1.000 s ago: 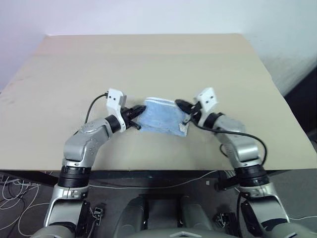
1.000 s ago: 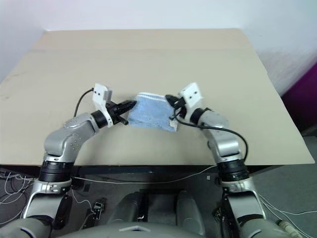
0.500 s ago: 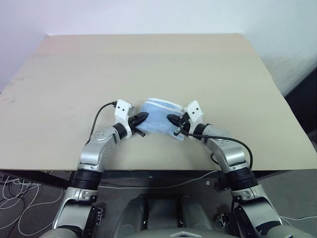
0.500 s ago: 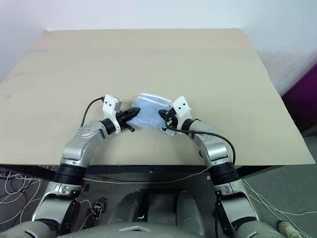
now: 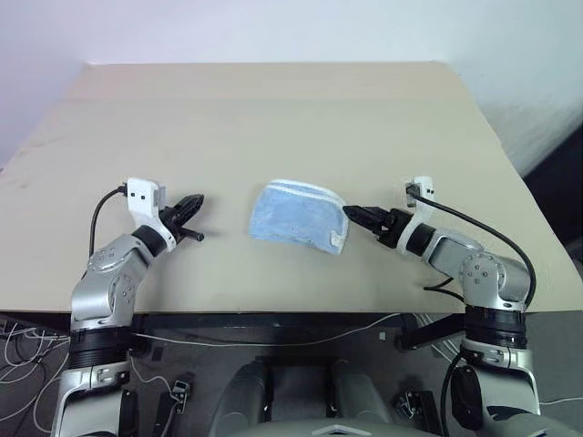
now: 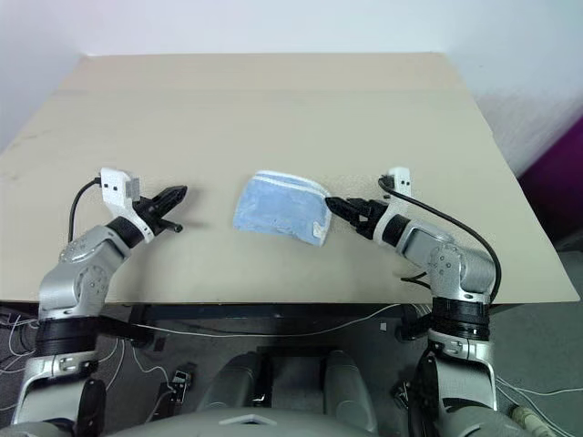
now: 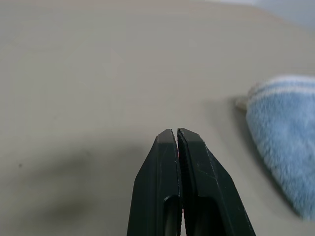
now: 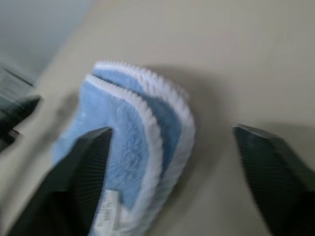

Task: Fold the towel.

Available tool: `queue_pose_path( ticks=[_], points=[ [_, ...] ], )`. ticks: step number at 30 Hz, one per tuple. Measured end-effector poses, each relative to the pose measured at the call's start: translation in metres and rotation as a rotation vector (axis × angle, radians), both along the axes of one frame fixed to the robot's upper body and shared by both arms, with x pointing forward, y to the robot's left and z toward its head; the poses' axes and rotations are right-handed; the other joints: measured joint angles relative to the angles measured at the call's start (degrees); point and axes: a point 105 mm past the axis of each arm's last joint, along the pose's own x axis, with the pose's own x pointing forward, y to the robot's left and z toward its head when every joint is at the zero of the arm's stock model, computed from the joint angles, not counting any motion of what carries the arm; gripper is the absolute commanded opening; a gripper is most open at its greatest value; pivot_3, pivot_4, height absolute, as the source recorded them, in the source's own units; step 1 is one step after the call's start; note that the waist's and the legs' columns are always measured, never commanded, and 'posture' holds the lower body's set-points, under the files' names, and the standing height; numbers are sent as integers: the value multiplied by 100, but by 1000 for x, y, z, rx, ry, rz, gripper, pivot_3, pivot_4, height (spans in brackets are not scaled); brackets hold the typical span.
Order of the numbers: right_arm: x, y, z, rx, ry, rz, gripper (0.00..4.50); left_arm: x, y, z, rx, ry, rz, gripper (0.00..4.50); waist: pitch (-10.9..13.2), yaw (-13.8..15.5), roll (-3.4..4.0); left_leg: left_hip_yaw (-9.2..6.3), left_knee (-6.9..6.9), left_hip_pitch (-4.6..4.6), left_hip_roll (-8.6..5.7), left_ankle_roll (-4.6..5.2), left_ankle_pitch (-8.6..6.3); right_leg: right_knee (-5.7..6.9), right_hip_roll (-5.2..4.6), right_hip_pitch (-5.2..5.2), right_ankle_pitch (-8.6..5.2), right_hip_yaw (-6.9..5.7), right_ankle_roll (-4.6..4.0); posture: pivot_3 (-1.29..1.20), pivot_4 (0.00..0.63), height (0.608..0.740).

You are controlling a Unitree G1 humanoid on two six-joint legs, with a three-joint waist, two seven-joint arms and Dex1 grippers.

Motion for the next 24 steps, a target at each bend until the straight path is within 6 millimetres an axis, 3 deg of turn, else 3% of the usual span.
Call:
queue_pose_path(
  ticks=[10,18,21,24],
  points=[
    [-4,34,-9,87,128,40,4445,-4,-13,-8,5,8,-44,137,-1,-36,1,1,-5,0,3,0,0,3,3,-7,0,2,0,0,150,740],
    [5,75,-7,133,174,125,4445,-4,-21,-11,-11,12,-68,137,-1,-35,1,4,-3,-2,2,0,0,5,7,-9,0,-2,0,0,150,740],
    [10,77,-8,154,196,115,3850,-4,-24,-12,-16,14,-74,137,-1,-39,1,4,-3,-1,2,0,0,6,7,-9,0,-2,0,0,150,740],
    [11,74,-12,164,219,98,2816,-5,-25,-13,-20,16,-74,137,-1,-40,2,5,-4,-2,2,0,0,6,7,-12,0,-1,0,0,150,740]
  ],
)
